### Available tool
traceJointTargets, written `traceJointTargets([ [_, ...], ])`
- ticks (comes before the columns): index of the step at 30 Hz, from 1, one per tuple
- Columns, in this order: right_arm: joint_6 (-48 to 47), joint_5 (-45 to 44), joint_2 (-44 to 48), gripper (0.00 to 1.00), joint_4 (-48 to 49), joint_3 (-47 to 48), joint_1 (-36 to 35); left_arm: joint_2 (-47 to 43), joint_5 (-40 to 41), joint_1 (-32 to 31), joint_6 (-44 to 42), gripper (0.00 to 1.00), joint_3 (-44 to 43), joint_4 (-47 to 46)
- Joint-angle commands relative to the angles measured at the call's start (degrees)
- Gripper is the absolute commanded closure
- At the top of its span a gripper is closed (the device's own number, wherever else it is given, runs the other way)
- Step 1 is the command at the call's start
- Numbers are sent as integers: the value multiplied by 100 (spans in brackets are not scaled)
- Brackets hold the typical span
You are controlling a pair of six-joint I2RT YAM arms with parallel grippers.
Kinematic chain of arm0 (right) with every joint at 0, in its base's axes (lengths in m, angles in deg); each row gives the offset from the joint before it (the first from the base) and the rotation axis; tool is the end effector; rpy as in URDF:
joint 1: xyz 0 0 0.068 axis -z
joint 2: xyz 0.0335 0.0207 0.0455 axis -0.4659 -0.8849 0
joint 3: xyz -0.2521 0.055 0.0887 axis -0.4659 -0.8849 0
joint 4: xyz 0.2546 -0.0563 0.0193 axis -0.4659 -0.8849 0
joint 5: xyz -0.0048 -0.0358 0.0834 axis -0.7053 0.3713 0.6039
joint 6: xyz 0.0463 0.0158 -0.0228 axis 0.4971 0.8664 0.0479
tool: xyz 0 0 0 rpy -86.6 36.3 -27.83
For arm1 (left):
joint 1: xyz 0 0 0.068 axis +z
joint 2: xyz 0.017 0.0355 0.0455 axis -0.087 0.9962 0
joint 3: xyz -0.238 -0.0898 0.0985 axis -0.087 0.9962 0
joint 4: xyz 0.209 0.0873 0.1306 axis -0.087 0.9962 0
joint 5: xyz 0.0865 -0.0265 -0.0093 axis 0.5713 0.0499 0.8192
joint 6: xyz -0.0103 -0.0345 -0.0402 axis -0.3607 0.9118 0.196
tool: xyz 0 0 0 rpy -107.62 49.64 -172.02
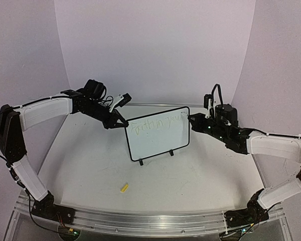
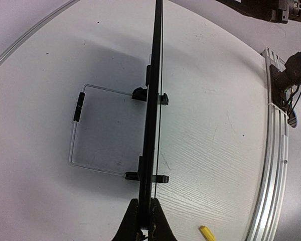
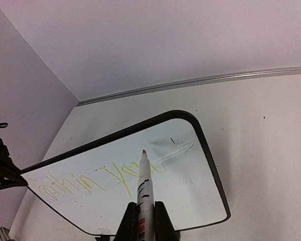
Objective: Write a sentence on the whiteboard
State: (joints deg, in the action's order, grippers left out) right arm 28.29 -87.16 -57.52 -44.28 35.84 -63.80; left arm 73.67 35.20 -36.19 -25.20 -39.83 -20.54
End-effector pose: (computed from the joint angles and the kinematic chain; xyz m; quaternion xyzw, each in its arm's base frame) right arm 0.2499 0.1814 0.2710 -0.0554 0.7812 0.3236 0.5309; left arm 0.3028 -0.2072 0.2874 0.4782 0.7601 -0.3126 0.3095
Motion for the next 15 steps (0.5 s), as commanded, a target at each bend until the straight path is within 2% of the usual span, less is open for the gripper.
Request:
traceJointTargets([
  [1,-63,23,-157,100,148,138,26,225,345,-106,-230,100,128,688],
  [15,-86,-84,-436,100,145,347,26,226,346,-106,-228,100,131,687],
])
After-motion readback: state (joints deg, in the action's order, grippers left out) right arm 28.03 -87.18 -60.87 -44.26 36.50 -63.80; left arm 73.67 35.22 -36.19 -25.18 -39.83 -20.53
